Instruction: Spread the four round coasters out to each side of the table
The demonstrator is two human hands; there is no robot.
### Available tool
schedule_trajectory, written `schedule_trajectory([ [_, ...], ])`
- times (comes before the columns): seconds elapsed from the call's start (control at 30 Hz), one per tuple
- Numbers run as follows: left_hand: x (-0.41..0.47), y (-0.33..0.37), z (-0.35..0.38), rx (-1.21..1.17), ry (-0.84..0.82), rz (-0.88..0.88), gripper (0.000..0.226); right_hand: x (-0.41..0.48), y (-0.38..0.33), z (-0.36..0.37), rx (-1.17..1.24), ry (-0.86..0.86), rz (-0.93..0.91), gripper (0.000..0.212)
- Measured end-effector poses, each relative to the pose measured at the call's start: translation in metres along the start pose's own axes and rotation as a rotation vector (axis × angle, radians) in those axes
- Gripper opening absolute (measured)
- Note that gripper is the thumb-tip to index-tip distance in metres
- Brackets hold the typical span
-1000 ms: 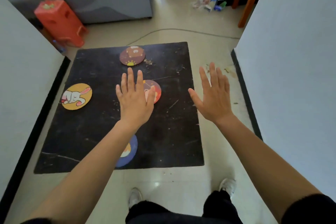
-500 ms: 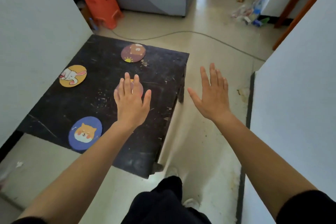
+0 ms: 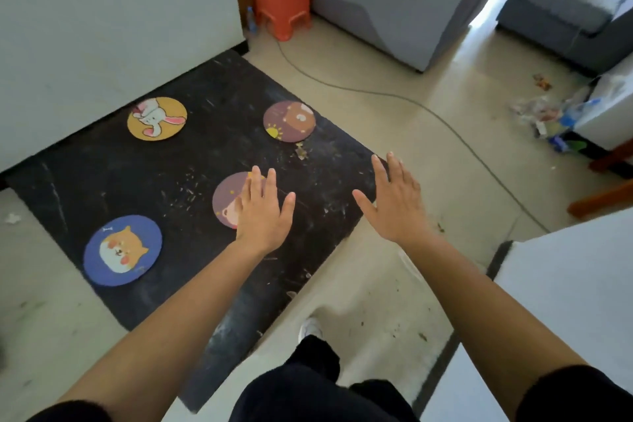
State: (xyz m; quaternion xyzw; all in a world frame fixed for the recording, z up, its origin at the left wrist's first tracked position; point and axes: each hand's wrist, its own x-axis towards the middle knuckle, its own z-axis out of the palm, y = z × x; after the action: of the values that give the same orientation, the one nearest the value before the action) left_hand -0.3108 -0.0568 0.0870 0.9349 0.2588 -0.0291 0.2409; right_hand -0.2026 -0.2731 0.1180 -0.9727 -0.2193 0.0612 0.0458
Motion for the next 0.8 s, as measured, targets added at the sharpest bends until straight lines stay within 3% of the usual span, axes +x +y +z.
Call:
schedule_trajectory([
  [0.3, 0.031, -0.052, -0.003, -0.432, 0.026, -0.55, 0.063, 0.115, -0.08, 0.021, 0.183, -0.312, -0.23, 0.077],
  [0.6, 0.059, -0.083, 0.045, -0.682, 0.116, -1.068, 0.059, 0.205, -0.156, 0.095, 0.226, -0.732, -0.433, 0.065],
  [0.7, 0.072, -0.077, 0.055, -0.84, 0.199, -1.28, 0.048, 0.222, -0.17, 0.117, 0.233, -0.808, -0.415, 0.058],
  [0.8, 0.084, -0.077, 0.06, -0.914, 0.306, -1.369, 0.039, 0.23, -0.177, 0.133, 0.266, -0.829, -0.303, 0.052],
])
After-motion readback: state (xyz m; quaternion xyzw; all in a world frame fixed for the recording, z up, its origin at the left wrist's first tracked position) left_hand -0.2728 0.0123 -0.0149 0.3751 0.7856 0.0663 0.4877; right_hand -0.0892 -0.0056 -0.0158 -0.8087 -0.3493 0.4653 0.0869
